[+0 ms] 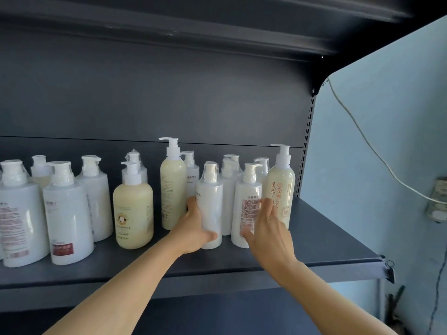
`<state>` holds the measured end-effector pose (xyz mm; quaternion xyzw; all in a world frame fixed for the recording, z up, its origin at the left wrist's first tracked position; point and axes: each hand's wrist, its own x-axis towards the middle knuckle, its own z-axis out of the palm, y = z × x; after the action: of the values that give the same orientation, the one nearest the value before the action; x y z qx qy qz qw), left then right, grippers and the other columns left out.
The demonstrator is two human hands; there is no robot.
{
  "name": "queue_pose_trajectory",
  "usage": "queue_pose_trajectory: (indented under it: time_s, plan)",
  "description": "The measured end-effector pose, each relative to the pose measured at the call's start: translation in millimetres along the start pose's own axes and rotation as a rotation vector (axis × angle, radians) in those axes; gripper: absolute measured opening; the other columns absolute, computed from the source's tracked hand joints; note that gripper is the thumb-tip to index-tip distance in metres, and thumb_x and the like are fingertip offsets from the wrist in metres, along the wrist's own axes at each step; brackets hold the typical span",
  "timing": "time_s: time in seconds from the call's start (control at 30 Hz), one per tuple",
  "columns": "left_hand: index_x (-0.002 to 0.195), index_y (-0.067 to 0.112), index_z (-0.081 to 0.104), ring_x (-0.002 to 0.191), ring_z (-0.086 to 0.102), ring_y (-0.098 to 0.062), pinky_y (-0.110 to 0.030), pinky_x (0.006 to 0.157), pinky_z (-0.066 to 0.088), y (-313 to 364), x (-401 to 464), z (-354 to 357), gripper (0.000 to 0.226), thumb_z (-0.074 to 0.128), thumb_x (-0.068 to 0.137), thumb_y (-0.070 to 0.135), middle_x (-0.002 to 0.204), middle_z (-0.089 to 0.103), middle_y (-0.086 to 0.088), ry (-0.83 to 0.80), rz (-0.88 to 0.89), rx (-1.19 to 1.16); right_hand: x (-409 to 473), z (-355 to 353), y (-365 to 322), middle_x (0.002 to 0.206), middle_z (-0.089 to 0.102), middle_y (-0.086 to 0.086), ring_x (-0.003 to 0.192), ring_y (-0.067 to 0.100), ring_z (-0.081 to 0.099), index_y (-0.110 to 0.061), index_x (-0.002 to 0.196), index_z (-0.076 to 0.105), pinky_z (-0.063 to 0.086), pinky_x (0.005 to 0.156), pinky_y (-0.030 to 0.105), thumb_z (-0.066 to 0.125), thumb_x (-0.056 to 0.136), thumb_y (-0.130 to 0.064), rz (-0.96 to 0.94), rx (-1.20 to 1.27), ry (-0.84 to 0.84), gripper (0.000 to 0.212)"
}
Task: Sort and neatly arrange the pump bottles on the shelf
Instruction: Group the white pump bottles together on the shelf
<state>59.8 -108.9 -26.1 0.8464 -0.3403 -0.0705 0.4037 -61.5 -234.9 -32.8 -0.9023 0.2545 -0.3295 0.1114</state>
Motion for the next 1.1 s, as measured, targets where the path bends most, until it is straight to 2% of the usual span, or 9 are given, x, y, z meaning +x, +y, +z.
queue_pose_trajectory:
  time_s: [0.17, 0.37, 0.43, 0.57, 0.63, 0.7, 0.77, 0.87, 1.1]
  plan:
    - [0.133, 0.018, 0.017, 0.108, 0.046, -0.017, -0.027, 0.08, 0.042, -0.5, 8.7, 1.0, 0.077, 0.072, 0.079, 0.02, 0.123, 0.042, 0.002, -0.014, 0.037, 0.006, 10.6, 16.8, 1.3, 0.106, 0.056, 0.007, 0.08, 0.027, 0.065, -0.009, 0.126, 0.022, 0.045, 0.055, 0.03, 0.052, 0.09, -0.011, 0.069, -0.074, 0.019, 0.047]
    - [0.125, 0.021, 0.02, 0.101, 0.05, -0.017, -0.028, 0.08, 0.045, 6.7, 27.4, 12.3, 0.074, 0.075, 0.076, 0.024, 0.114, 0.045, 0.004, -0.035, 0.059, -0.011, 15.9, 21.9, 4.5, 0.103, 0.06, 0.007, 0.085, 0.029, 0.066, -0.008, 0.126, 0.006, 0.041, 0.057, 0.031, 0.046, 0.094, -0.013, 0.057, -0.241, -0.002, 0.052]
    - [0.127, 0.021, 0.019, 0.098, 0.05, -0.016, -0.028, 0.078, 0.043, 11.1, 31.3, 17.8, 0.076, 0.075, 0.077, 0.024, 0.111, 0.044, 0.006, -0.043, 0.076, -0.017, 13.6, 17.3, 4.9, 0.106, 0.06, 0.006, 0.087, 0.028, 0.065, -0.01, 0.129, 0.01, 0.042, 0.059, 0.032, 0.044, 0.094, -0.013, 0.04, -0.244, -0.011, 0.049]
    - [0.127, 0.02, 0.019, 0.097, 0.048, -0.015, -0.029, 0.078, 0.041, 13.5, 36.1, 21.6, 0.073, 0.073, 0.078, 0.024, 0.11, 0.043, 0.007, -0.038, 0.099, -0.008, 5.8, -6.9, 11.8, 0.116, 0.055, -0.005, 0.097, 0.022, 0.06, -0.02, 0.122, 0.033, 0.037, 0.062, 0.03, 0.051, 0.091, -0.022, 0.061, -0.1, 0.147, 0.037]
    - [0.125, 0.02, 0.022, 0.097, 0.049, -0.013, -0.026, 0.077, 0.04, 9.7, 35.2, 21.0, 0.07, 0.073, 0.078, 0.023, 0.111, 0.044, 0.007, -0.048, 0.112, -0.02, 7.5, -18.2, 22.9, 0.119, 0.047, -0.006, 0.108, 0.018, 0.051, -0.02, 0.123, 0.035, 0.038, 0.068, 0.03, 0.059, 0.085, -0.027, 0.133, 0.018, 0.237, 0.045]
    - [0.128, 0.021, 0.022, 0.095, 0.051, -0.012, -0.022, 0.075, 0.04, 5.5, 32.4, 20.3, 0.074, 0.074, 0.076, 0.021, 0.11, 0.047, 0.007, -0.072, 0.123, -0.013, 15.3, -22.1, 36.5, 0.122, 0.039, -0.003, 0.115, 0.017, 0.042, -0.018, 0.128, 0.031, 0.042, 0.081, 0.03, 0.068, 0.078, -0.027, 0.198, 0.126, 0.185, 0.063]
    - [0.133, 0.022, 0.021, 0.093, 0.051, -0.011, -0.019, 0.069, 0.039, 1.5, 30.3, 20.0, 0.08, 0.075, 0.074, 0.018, 0.107, 0.047, 0.007, -0.09, 0.125, 0.003, 24.0, -20.4, 44.5, 0.12, 0.037, -0.003, 0.114, 0.017, 0.041, -0.019, 0.127, 0.026, 0.044, 0.087, 0.032, 0.074, 0.073, -0.024, 0.266, 0.348, 0.012, 0.073]
    - [0.136, 0.023, 0.021, 0.095, 0.051, -0.011, -0.017, 0.068, 0.039, -2.4, 30.9, 20.0, 0.082, 0.074, 0.074, 0.013, 0.107, 0.047, 0.007, -0.085, 0.129, 0.027, 29.9, -13.5, 51.1, 0.113, 0.046, -0.003, 0.101, 0.017, 0.05, -0.018, 0.119, 0.027, 0.045, 0.075, 0.031, 0.073, 0.078, -0.021, 0.348, 0.587, -0.12, 0.062]
    - [0.131, 0.019, 0.022, 0.092, 0.05, -0.012, -0.014, 0.064, 0.037, 1.3, 33.8, 24.4, 0.076, 0.072, 0.075, 0.009, 0.105, 0.046, 0.004, -0.079, 0.101, 0.046, 32.6, -12.8, 67.1, 0.109, 0.047, -0.002, 0.098, 0.017, 0.046, -0.018, 0.11, 0.028, 0.045, 0.072, 0.03, 0.07, 0.082, -0.022, 0.34, 0.524, -0.105, 0.05]
